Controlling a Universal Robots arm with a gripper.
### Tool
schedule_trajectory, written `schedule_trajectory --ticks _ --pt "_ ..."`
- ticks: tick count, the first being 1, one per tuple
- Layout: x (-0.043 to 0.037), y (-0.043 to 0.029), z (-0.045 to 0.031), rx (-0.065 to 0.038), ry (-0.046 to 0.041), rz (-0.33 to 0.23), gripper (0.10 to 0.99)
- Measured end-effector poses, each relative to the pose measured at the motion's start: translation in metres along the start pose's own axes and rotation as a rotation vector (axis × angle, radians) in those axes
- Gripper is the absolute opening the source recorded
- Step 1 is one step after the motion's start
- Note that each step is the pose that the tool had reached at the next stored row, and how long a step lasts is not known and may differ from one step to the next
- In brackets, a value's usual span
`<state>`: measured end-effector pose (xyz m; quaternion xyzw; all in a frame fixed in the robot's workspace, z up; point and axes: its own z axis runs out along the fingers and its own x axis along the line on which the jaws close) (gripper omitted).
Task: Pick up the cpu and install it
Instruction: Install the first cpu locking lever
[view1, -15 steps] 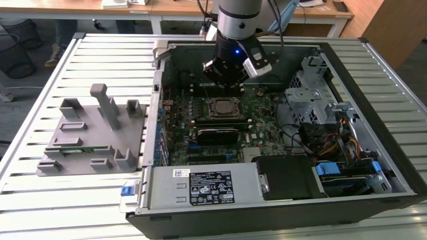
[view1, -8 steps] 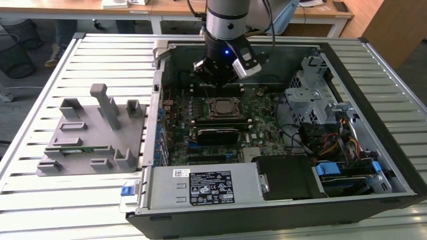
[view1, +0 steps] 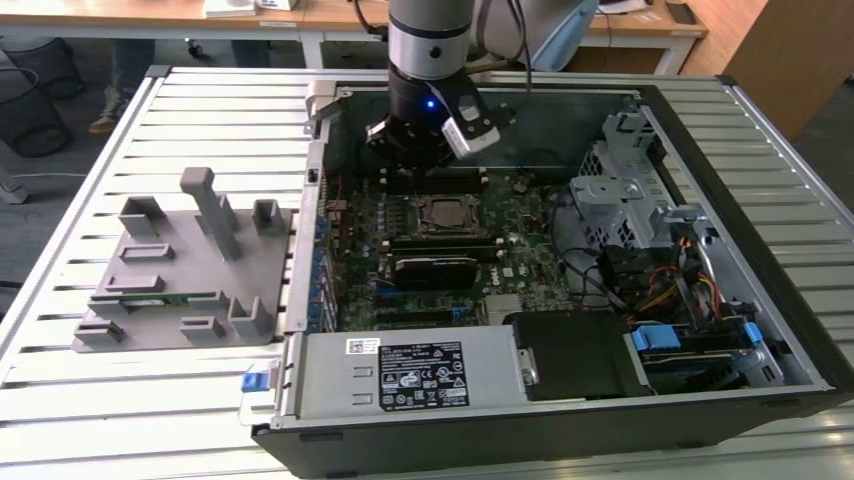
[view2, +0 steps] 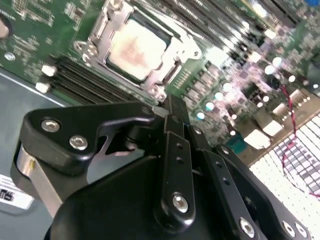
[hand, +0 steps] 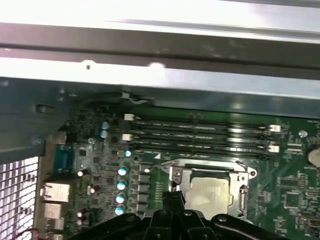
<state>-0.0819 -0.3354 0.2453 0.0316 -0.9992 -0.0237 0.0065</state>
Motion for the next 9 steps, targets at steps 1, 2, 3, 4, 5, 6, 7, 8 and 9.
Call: schedule_trajectory --ticks 1,2,3,4,5,6,7,8,9 --pt "0.0027 0.0002 0.0 0.0 0.0 0.0 0.11" --pt "0.0054 0.0003 0.0001 0.0 -0.0001 0.0 0.11" --pt "0.0082 0.0005 0.0001 0.0 0.0 0.0 0.11" --pt "0.0108 0.0007 0.0001 0.0 0.0 0.0 0.11" --pt "0.0133 0.0008 0.0002 0.0 -0.0001 0.0 0.11" --pt "0.0153 0.001 0.0002 0.0 0.0 0.0 0.11" --pt "0.0169 0.0012 0.0003 0.0 -0.0001 0.0 0.11" --pt "0.0178 0.0017 0.0003 0.0 -0.0001 0.0 0.11" --pt "0.0183 0.0026 0.0003 0.0 0.0 0.0 0.11"
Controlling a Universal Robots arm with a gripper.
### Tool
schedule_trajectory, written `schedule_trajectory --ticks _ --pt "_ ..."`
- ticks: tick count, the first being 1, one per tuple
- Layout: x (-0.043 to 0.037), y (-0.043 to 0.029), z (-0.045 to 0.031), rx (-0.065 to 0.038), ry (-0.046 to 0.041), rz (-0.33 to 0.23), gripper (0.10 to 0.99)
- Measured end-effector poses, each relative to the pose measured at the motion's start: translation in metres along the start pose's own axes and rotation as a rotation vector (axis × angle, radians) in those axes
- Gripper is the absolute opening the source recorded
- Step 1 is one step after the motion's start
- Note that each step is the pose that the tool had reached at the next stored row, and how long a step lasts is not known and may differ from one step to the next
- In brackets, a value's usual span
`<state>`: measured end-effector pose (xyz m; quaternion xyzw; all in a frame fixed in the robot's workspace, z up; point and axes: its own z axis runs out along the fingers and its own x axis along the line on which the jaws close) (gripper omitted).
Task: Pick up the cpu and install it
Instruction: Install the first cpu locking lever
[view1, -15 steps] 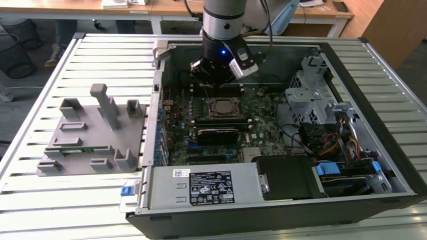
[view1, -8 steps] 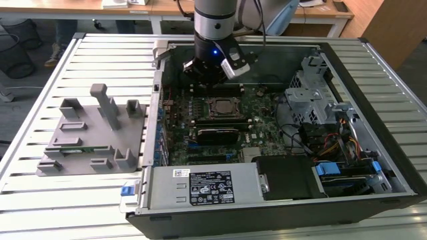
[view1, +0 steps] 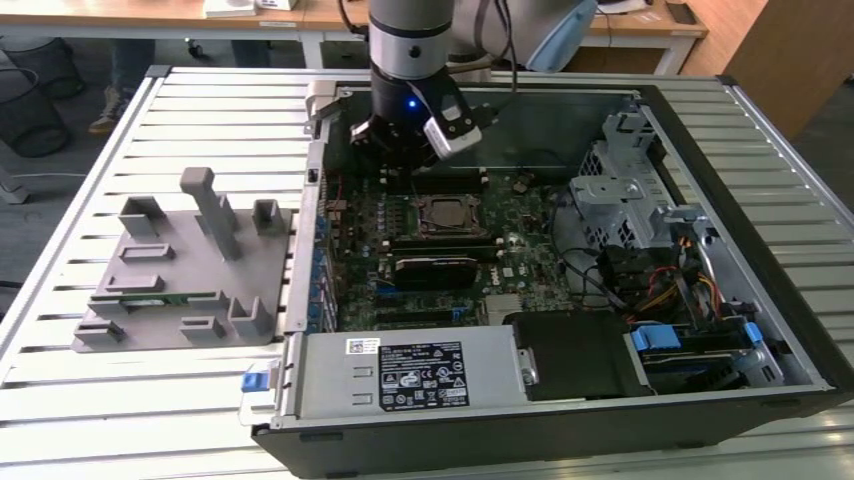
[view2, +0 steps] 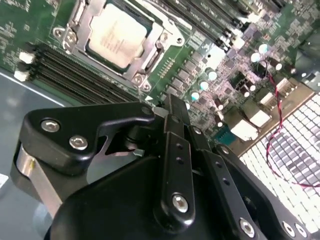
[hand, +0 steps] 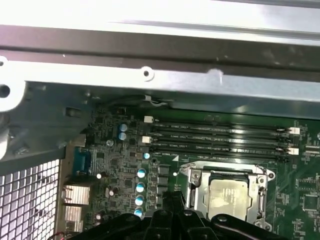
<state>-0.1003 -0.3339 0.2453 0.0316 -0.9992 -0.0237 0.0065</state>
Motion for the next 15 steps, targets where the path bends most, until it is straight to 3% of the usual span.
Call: schedule_trajectory --ticks 15 --pt "0.0068 0.0213 -0.0016 0.0 -0.0001 0.0 0.11"
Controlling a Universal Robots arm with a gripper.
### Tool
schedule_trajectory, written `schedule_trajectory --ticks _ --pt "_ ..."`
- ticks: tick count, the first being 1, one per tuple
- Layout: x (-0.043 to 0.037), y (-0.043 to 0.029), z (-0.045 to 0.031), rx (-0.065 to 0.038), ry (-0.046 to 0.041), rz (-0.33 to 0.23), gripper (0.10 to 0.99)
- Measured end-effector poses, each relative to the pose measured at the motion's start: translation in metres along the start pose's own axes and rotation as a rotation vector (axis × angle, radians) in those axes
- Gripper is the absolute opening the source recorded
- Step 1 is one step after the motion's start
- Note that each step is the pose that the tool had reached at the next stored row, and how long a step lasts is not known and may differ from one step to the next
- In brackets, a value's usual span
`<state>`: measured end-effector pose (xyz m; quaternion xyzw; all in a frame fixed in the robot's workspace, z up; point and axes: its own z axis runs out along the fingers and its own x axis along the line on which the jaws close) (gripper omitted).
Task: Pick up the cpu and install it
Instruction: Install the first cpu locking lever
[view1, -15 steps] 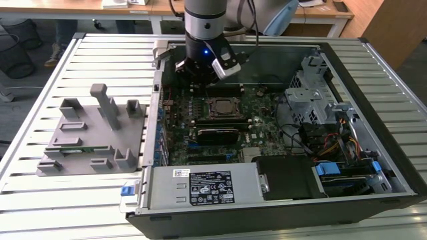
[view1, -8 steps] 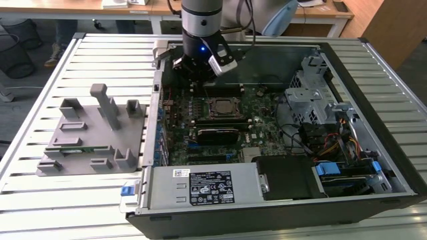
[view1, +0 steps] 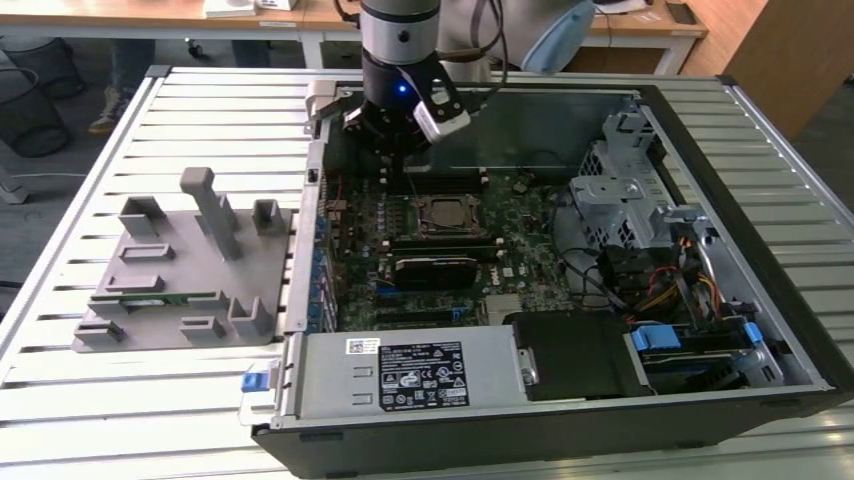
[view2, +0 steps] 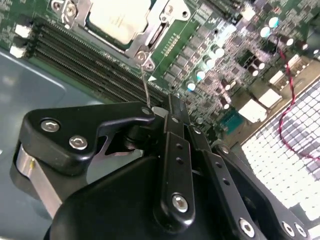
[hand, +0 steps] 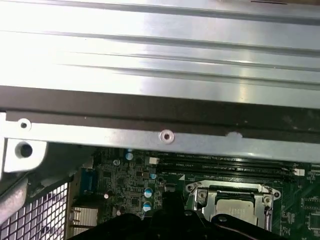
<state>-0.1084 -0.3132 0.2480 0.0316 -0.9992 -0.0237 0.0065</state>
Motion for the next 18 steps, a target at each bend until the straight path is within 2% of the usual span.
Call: schedule_trajectory --ticks 3,9,11,16,18 --pt "-0.0001 0.003 -0.0029 0.0 0.0002 0.0 0.11" --pt "-0.0025 0.0035 -0.0053 0.0 0.0004 0.0 0.11" --pt "-0.009 0.003 -0.0054 -0.001 0.0036 0.0 0.11" --pt "-0.0312 0.0016 -0.0058 -0.002 0.0118 0.001 0.11" --pt "-0.0334 0.0013 -0.0057 -0.002 0.0122 0.0 0.11"
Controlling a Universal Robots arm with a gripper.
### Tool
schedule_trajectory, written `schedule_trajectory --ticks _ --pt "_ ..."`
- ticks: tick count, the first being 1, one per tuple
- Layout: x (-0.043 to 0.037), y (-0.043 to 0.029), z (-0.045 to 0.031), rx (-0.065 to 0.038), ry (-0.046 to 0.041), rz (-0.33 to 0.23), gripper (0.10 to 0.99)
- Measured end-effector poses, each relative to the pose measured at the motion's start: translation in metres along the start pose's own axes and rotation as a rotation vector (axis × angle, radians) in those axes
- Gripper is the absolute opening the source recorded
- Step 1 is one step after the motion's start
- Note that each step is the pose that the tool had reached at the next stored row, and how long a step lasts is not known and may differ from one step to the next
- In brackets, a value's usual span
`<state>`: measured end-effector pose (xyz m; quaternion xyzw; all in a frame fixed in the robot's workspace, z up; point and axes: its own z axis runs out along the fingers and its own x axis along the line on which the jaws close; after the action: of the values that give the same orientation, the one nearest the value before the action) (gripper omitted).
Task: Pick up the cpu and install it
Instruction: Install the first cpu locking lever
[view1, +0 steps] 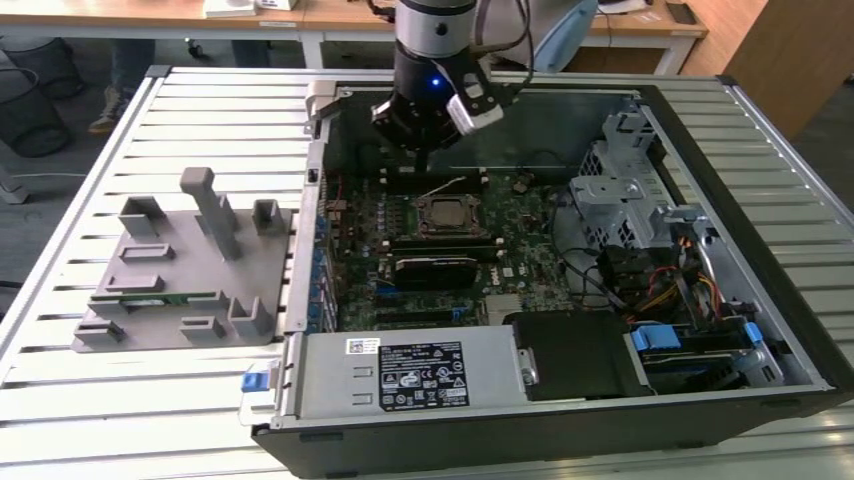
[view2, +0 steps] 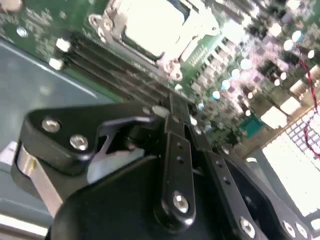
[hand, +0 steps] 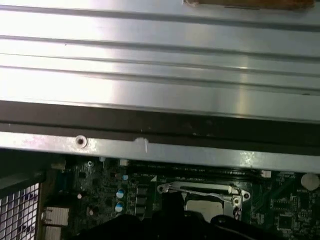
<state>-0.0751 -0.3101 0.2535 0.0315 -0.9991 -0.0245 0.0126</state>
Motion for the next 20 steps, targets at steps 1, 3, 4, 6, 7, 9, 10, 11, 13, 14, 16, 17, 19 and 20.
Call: schedule_trajectory --ticks 1,3,4,6,7,9,10,11,13,14,16,17,19,20 --pt "0.0 -0.0008 0.0 -0.002 0.0001 0.0 0.11" --pt "0.0002 -0.0037 0.0005 -0.022 -0.0013 -0.001 0.11" --pt "0.0002 -0.0053 0.0008 -0.034 -0.0022 -0.001 0.11" --pt "0.0003 -0.0082 0.002 -0.046 -0.0029 -0.001 0.11" --pt "0.0001 -0.0083 0.003 -0.047 -0.0032 -0.001 0.11" --pt "-0.0016 -0.0085 0.0047 -0.046 -0.0031 -0.001 0.11" --pt "-0.0038 -0.0086 0.0054 -0.046 -0.0031 -0.001 0.11" --pt "-0.0066 -0.0086 0.006 -0.046 -0.0031 -0.001 0.11" --pt "-0.0125 -0.0087 0.0069 -0.047 -0.0032 -0.001 0.11" --pt "-0.0145 -0.0087 0.0071 -0.046 -0.0037 -0.001 0.11" --pt "-0.0153 -0.0087 0.0076 -0.046 -0.0108 -0.002 0.11" --pt "-0.0154 -0.0087 0.0081 -0.046 -0.0177 -0.002 0.11" --pt "-0.0156 -0.0086 0.0092 -0.045 -0.0297 -0.003 0.11" --pt "-0.0161 -0.0086 0.01 -0.045 -0.0319 -0.003 0.11"
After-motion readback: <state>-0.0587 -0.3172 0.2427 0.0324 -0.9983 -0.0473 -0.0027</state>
